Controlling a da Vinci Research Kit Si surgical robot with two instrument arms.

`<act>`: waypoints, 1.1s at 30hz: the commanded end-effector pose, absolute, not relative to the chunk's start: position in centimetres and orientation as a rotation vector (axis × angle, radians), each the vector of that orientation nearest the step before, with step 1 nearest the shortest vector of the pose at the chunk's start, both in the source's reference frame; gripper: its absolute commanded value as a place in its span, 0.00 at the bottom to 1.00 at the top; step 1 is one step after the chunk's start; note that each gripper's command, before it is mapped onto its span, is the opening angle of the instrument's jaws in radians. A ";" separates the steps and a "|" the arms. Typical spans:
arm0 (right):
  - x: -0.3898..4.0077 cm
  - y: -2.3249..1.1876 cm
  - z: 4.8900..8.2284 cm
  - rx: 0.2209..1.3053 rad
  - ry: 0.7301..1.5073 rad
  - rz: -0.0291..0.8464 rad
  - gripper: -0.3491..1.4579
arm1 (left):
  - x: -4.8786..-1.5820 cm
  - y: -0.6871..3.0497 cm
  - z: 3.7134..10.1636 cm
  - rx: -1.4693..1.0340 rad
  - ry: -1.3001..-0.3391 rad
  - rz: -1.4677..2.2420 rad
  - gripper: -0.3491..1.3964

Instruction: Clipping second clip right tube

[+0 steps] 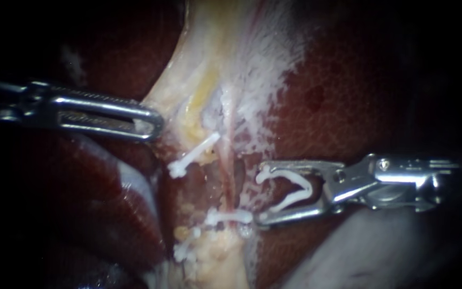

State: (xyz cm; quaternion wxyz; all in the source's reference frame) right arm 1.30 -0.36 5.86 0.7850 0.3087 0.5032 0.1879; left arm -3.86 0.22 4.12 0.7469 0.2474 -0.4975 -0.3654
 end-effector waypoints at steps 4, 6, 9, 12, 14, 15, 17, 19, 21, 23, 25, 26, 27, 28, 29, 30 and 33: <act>1.43 -0.39 5.93 0.683 1.080 0.411 0.52 | -3.83 0.22 4.01 0.535 -1.098 -0.798 0.00; 1.48 -0.40 5.95 0.694 1.079 0.410 0.52 | -3.83 0.21 3.98 0.535 -1.098 -0.798 0.00; 1.55 -0.42 5.99 0.703 1.075 0.416 0.52 | -3.84 0.20 3.97 0.535 -1.098 -0.797 0.00; 1.61 -0.45 6.02 0.724 1.069 0.429 0.52 | -3.84 0.20 3.96 0.535 -1.098 -0.797 0.00; 1.65 -0.48 6.03 0.748 1.062 0.440 0.52 | -3.84 0.20 3.96 0.535 -1.098 -0.797 0.00; 1.67 -0.48 6.02 0.754 1.061 0.442 0.51 | -3.84 0.20 3.96 0.535 -1.098 -0.797 0.00; 1.72 -0.50 6.01 0.765 1.057 0.447 0.51 | -3.84 0.20 3.96 0.532 -1.097 -0.799 0.00; 1.77 -0.51 6.00 0.772 1.056 0.450 0.50 | -3.84 0.20 3.96 0.532 -1.097 -0.799 0.00; 1.82 -0.52 5.98 0.780 1.053 0.452 0.50 | -3.84 0.20 3.96 0.532 -1.097 -0.799 0.00; 1.86 -0.54 5.96 0.801 1.049 0.451 0.48 | -3.84 0.20 3.96 0.532 -1.097 -0.799 0.00; 1.88 -0.55 5.95 0.827 1.043 0.450 0.46 | -3.84 0.20 3.96 0.532 -1.097 -0.799 0.00; 1.90 -0.55 5.94 0.843 1.039 0.448 0.46 | -3.84 0.20 3.96 0.532 -1.097 -0.799 0.00; 1.91 -0.56 5.94 0.848 1.040 0.439 0.45 | -3.84 0.20 3.96 0.532 -1.097 -0.799 0.00; 1.91 -0.56 5.94 0.857 1.038 0.436 0.45 | -3.84 0.20 3.96 0.532 -1.097 -0.799 0.00; 1.91 -0.55 5.94 0.870 1.036 0.428 0.44 | -3.84 0.20 3.96 0.532 -1.097 -0.799 0.00; 1.91 -0.55 5.94 0.874 1.034 0.429 0.44 | -3.84 0.20 3.96 0.532 -1.097 -0.799 0.00; 1.93 -0.55 5.96 0.879 1.033 0.422 0.43 | -3.84 0.20 3.96 0.532 -1.097 -0.799 0.00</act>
